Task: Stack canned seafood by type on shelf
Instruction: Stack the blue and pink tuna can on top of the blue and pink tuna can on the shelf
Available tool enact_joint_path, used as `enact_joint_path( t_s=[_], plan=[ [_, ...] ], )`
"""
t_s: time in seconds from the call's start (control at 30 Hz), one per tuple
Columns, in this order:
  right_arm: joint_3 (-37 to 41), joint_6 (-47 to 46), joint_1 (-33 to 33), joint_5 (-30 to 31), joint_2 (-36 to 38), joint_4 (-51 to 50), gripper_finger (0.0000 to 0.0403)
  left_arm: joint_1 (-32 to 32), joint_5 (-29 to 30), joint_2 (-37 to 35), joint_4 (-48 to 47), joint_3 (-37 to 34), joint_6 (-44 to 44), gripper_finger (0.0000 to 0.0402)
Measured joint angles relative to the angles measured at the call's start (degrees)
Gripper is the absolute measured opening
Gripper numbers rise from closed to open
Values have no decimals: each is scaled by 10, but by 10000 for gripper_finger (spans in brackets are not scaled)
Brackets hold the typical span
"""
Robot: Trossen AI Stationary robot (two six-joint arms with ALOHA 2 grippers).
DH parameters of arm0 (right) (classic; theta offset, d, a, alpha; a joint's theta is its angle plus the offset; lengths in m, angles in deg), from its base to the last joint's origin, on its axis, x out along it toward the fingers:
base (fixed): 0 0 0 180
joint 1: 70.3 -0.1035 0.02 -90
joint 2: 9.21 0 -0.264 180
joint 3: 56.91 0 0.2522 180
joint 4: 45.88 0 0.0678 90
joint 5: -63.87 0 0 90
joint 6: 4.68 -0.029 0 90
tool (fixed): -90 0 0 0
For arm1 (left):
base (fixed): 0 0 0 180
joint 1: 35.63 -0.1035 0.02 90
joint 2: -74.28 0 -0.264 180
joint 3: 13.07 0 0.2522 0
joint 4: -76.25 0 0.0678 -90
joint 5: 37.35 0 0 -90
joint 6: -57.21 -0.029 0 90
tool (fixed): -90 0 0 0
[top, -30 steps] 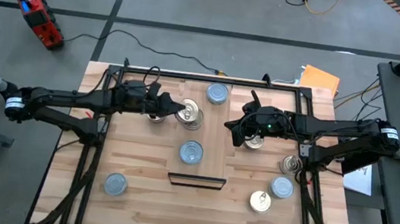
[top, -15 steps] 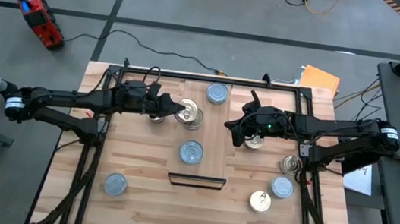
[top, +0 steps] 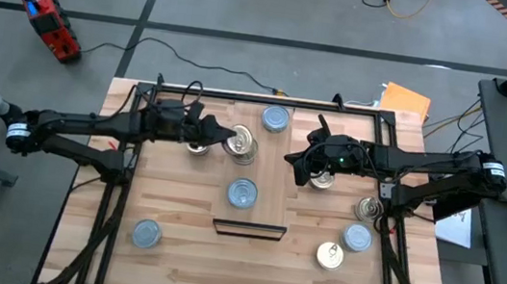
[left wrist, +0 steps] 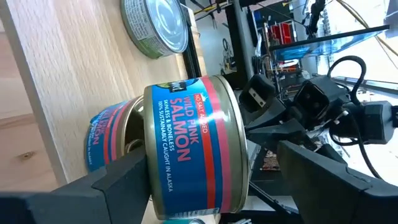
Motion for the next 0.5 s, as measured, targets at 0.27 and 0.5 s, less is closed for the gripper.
enact_joint_path(
  t_s=[0.27, 0.5],
  plan=[
    [0, 5, 0, 5, 0, 0, 13, 0, -1, 22, -21, 5, 2, 312],
    [0, 5, 0, 5, 0, -1, 13, 1, -17, 58, -23, 36, -8, 312]
  ],
)
